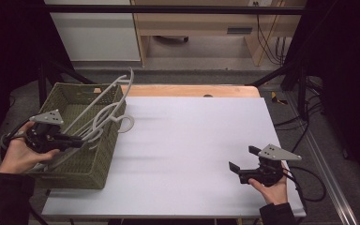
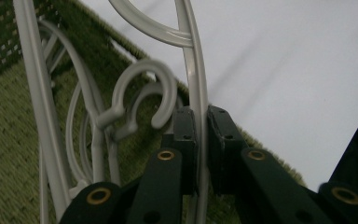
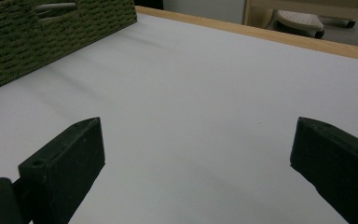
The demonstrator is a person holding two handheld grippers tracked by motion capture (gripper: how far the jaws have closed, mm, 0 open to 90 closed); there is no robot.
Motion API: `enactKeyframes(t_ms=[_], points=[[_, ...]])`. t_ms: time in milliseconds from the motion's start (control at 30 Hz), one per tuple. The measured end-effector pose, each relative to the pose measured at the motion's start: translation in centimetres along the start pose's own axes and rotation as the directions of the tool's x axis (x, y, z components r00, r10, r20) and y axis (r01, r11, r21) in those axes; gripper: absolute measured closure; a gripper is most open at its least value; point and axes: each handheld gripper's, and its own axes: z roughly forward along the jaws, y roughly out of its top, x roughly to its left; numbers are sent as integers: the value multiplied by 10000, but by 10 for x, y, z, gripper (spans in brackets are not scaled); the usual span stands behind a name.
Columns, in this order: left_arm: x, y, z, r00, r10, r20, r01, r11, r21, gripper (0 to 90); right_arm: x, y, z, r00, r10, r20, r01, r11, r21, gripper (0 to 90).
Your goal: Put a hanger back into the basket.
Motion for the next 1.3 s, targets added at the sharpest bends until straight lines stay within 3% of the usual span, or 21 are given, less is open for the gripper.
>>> enactKeyframes(t_ms=[433,767,833,1133,1300], points=[[19,-28,-6,9993,-353,123,349,9989,318,825,0,-1,2,10000,2,-4,-2,10000,53,32],[33,-45,-11,9968,-777,168,775,9969,126,824,0,-1,3,10000,-18,4,18,10000,79,32],[36,-46,-9,9974,-719,84,714,9965,442,824,1,-1,3,10000,-29,8,29,10000,90,32],[48,-64,-12,9925,-1214,149,1214,9926,-26,823,1,-2,5,10000,-13,4,12,9999,154,32],[48,-68,-10,9945,-1005,302,1003,9949,59,823,1,-2,4,10000,-5,-3,5,9999,132,32]])
